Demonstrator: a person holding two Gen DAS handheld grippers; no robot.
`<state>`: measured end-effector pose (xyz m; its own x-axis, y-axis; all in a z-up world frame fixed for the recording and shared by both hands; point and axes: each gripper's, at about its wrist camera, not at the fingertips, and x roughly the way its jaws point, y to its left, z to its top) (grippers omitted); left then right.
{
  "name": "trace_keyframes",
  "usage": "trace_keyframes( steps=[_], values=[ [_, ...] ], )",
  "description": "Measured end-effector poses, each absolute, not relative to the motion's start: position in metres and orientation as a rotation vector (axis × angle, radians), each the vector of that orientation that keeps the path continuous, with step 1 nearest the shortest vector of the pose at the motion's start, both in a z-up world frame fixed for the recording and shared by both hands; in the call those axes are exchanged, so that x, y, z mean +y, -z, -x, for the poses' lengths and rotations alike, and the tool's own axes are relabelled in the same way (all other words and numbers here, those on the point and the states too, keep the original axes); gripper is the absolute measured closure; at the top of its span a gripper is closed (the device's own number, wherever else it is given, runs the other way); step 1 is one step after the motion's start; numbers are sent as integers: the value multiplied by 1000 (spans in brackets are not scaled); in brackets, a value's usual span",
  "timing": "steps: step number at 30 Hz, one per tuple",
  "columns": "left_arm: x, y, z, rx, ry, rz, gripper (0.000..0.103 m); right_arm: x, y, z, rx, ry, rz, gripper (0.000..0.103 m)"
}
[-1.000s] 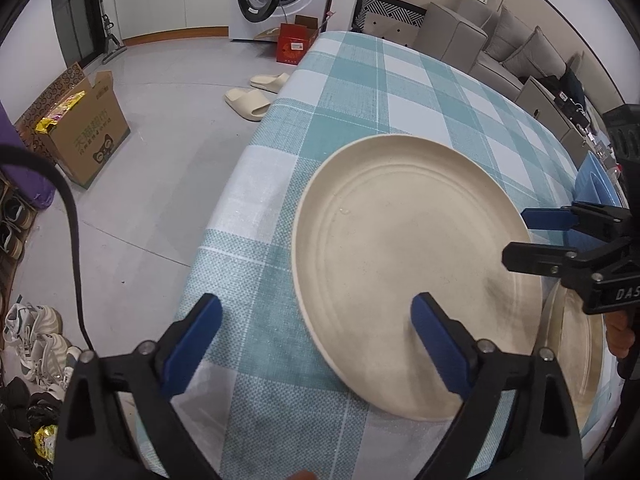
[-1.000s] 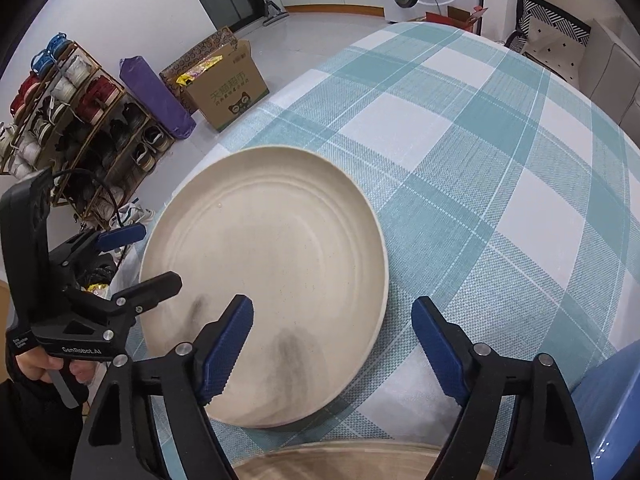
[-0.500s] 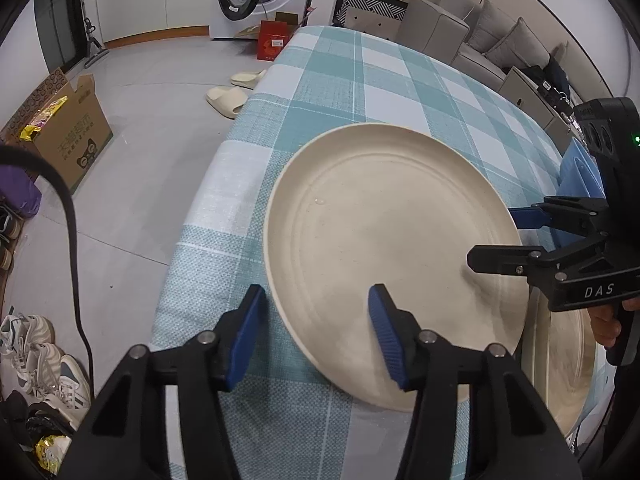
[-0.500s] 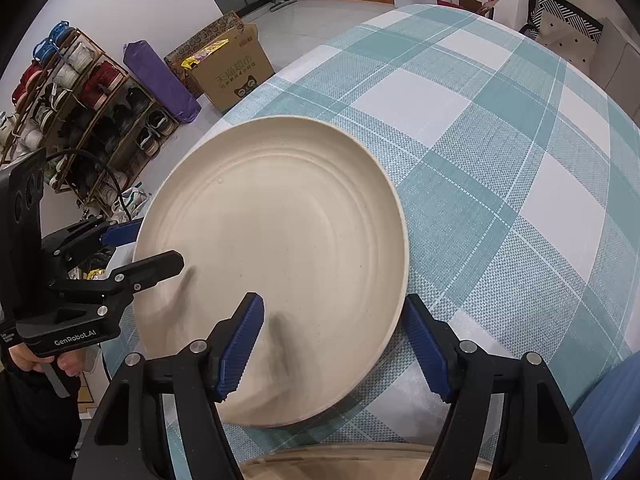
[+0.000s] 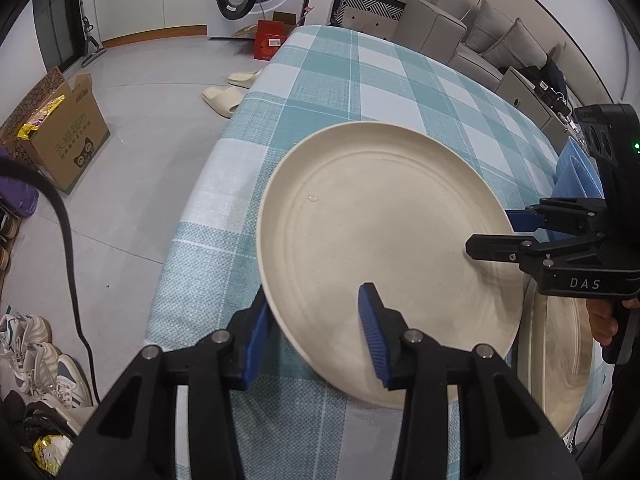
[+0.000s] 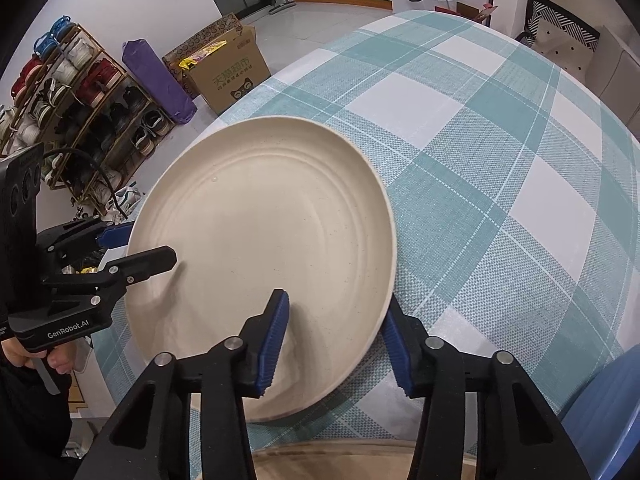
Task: Organize plates and bowls
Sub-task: 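Close the left gripper on the plate rim while the right gripper closes too, then lift the cream plate with both grippers and carry it toward the other cream plate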
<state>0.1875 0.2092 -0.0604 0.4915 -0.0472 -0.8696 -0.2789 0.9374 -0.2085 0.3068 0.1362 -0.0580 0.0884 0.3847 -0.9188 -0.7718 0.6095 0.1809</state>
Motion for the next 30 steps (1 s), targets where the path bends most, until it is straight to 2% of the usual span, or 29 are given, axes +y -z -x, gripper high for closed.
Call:
trace_keyframes(
  steps=[6,10,30],
  values=[
    [212,60,-186,1052,-150,357,65,133,58,-308,1186,-873,405,70],
    [211,59,-185,1052,-160,346,65,131,58,-309,1186,-865,403,74],
    [207,44,-178,1015,-171,313,65,129,47,-299,1140,-876,423,76]
  ],
)
